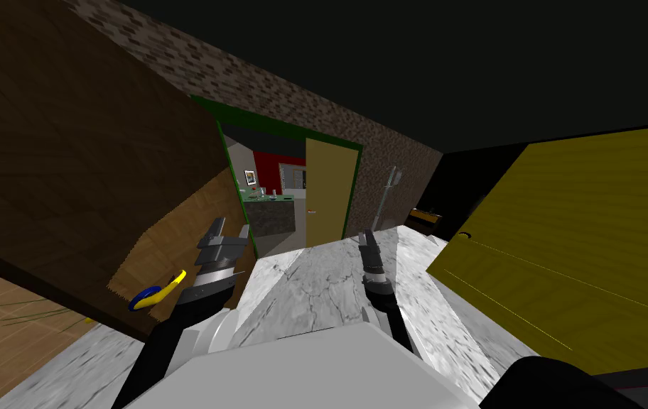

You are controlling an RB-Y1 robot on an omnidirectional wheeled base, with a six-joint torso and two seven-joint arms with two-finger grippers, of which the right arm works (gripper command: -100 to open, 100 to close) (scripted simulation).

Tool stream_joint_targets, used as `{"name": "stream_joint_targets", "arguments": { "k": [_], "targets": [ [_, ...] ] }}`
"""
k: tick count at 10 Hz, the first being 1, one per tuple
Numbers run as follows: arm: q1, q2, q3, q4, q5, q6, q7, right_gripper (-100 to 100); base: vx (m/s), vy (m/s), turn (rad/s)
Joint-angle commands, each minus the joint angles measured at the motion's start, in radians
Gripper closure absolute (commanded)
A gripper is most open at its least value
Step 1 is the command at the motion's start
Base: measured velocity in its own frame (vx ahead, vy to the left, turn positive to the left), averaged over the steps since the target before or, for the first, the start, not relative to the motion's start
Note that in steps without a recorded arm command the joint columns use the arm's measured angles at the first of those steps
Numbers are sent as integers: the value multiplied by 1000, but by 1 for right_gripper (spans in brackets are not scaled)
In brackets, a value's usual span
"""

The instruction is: Pull the door open

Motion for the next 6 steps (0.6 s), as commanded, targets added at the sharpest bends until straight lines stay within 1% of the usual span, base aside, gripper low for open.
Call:
{"name": "stream_joint_targets", "arguments": {
  "k": [1,2,3,5,6],
  "targets": [
    [-11,-6,-3,31,-4,-4,-6,-100,5,-59,78],
    [-15,-8,-4,42,-6,-5,-8,-100,117,8,45],
    [-23,-11,-6,63,-9,-8,-12,-100,146,21,49],
    [-43,-21,-11,120,-17,-15,-22,-100,198,53,73],
    [-48,-23,-13,135,-19,-17,-25,-100,162,48,75]
  ]
}}
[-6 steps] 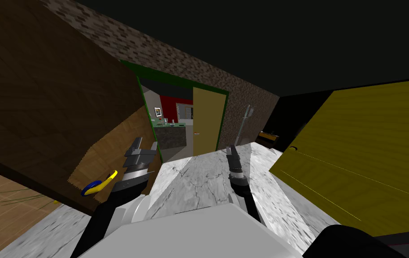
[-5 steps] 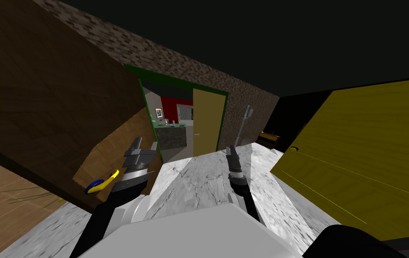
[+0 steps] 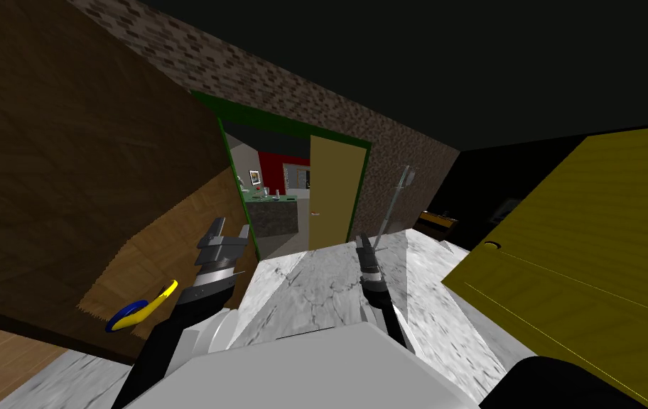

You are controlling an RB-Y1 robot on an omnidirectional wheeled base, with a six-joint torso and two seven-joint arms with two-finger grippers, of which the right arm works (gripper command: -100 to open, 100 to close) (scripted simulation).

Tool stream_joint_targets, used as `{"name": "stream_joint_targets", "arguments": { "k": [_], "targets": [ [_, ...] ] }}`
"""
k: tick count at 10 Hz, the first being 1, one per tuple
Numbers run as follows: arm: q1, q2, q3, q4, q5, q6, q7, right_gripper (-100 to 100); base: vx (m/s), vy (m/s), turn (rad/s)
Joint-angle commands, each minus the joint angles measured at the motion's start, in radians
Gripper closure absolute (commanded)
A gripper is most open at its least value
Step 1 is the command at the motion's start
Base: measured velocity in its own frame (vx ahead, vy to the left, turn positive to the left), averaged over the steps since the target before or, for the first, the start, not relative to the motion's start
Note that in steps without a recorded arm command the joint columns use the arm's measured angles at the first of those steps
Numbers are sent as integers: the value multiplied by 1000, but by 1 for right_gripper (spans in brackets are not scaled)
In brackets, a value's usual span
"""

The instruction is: Pull the door open

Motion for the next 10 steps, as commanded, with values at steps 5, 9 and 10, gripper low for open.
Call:
{"name": "stream_joint_targets", "arguments": {
  "k": [5,9,10],
  "targets": [
    [-40,-18,-10,123,-17,-17,-24,-100,113,12,65],
    [-72,-29,-18,213,-30,-28,-40,-100,98,18,68],
    [-80,-32,-21,237,-33,-31,-45,-100,99,17,69]
  ]
}}
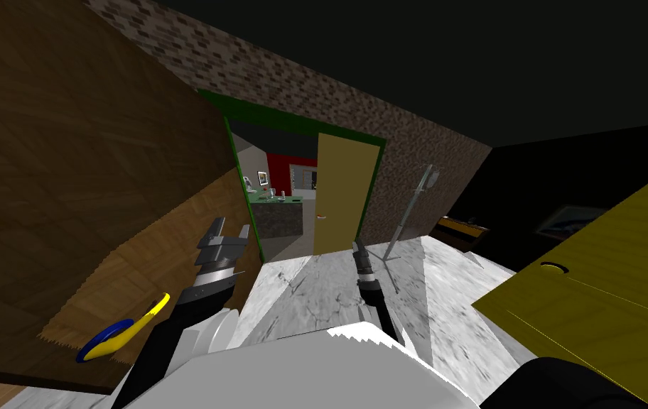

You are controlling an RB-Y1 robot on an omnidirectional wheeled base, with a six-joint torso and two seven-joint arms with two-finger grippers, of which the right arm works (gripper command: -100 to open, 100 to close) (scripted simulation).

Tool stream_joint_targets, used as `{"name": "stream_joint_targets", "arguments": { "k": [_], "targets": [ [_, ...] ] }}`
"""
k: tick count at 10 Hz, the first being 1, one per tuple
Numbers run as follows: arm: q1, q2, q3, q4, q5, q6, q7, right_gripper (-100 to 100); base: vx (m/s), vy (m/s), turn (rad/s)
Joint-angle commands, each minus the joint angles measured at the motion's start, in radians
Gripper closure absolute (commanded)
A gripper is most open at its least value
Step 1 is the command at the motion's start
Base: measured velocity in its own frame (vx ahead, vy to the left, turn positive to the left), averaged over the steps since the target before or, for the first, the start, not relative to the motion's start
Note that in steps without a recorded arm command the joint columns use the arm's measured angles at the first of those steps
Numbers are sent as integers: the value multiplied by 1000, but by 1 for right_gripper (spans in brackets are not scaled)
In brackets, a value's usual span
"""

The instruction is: Pull the door open

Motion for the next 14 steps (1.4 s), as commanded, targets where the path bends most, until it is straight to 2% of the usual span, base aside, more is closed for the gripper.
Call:
{"name": "stream_joint_targets", "arguments": {
  "k": [1,6,7,14],
  "targets": [
    [-15,-9,-7,43,-8,-7,-11,-100,83,12,66],
    [-61,-24,-20,169,-26,-23,-35,-100,104,12,76],
    [-61,-24,-20,171,-26,-23,-35,-100,62,15,20],
    [-128,-46,-38,361,-52,-47,-70,-100,91,6,76]
  ]
}}
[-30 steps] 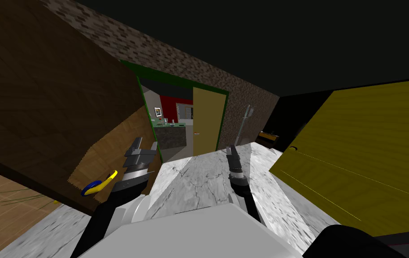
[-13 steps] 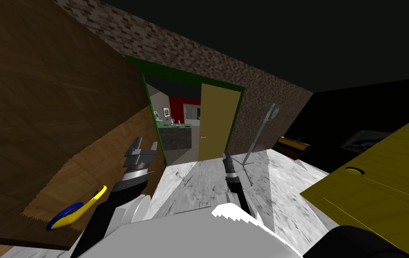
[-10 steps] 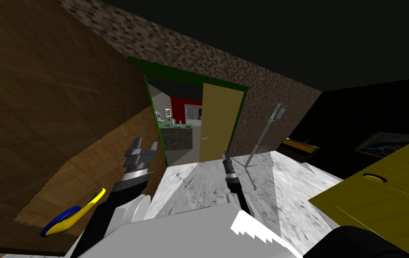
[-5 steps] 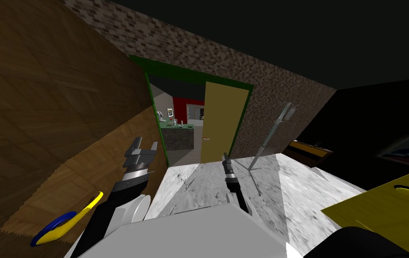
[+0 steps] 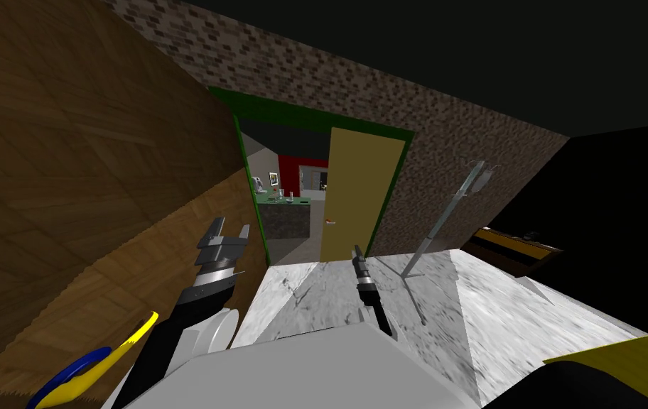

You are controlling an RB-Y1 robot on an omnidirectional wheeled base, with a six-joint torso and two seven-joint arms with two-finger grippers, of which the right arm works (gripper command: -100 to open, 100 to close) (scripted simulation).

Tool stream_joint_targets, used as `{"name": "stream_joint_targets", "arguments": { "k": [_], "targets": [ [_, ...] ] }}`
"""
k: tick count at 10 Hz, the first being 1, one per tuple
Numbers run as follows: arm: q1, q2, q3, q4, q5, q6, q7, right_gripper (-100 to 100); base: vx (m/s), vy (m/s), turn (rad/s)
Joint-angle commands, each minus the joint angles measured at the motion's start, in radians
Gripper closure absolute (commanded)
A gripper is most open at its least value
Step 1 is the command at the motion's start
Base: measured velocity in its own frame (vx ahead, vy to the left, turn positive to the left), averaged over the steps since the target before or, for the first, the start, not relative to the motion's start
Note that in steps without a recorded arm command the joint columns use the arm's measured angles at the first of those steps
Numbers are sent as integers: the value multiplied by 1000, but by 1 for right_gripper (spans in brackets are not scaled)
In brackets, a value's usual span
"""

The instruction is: Pull the door open

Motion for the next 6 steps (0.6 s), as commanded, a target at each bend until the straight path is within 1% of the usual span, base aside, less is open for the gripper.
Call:
{"name": "stream_joint_targets", "arguments": {
  "k": [1,6],
  "targets": [
    [-19,-5,-5,47,-7,-5,-9,-100,103,8,71],
    [-68,-20,-18,184,-26,-22,-34,-100,104,7,83]
  ]
}}
